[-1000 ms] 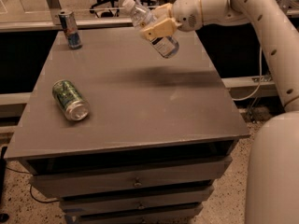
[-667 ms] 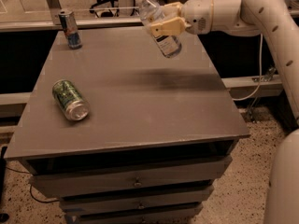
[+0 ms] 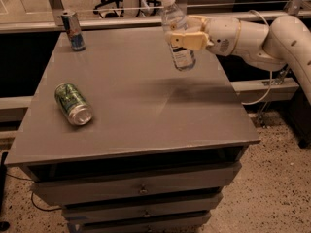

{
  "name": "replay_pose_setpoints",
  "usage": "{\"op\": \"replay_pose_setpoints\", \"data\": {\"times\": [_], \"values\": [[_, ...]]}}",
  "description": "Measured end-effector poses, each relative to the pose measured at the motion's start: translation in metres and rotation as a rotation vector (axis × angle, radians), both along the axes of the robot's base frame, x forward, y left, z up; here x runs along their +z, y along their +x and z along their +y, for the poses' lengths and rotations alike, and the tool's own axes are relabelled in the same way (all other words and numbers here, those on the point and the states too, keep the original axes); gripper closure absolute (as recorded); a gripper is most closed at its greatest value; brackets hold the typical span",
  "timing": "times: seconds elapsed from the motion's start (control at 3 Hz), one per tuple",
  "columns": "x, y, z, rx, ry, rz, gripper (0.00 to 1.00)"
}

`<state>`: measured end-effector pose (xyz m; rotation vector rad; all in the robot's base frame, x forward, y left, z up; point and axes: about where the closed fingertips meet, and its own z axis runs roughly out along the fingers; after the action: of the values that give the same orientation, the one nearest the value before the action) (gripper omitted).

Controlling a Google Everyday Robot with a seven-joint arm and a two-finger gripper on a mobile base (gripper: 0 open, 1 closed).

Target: Place blue plastic bottle upright

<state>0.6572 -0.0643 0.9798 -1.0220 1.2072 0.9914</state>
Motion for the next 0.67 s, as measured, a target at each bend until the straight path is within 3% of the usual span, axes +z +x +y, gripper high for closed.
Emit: {"op": "replay_pose_setpoints", "data": {"times": [0.67], "values": [[-0.021,-0.024,-0.024,-0.075,0.039,-0.005,1.00]]}}
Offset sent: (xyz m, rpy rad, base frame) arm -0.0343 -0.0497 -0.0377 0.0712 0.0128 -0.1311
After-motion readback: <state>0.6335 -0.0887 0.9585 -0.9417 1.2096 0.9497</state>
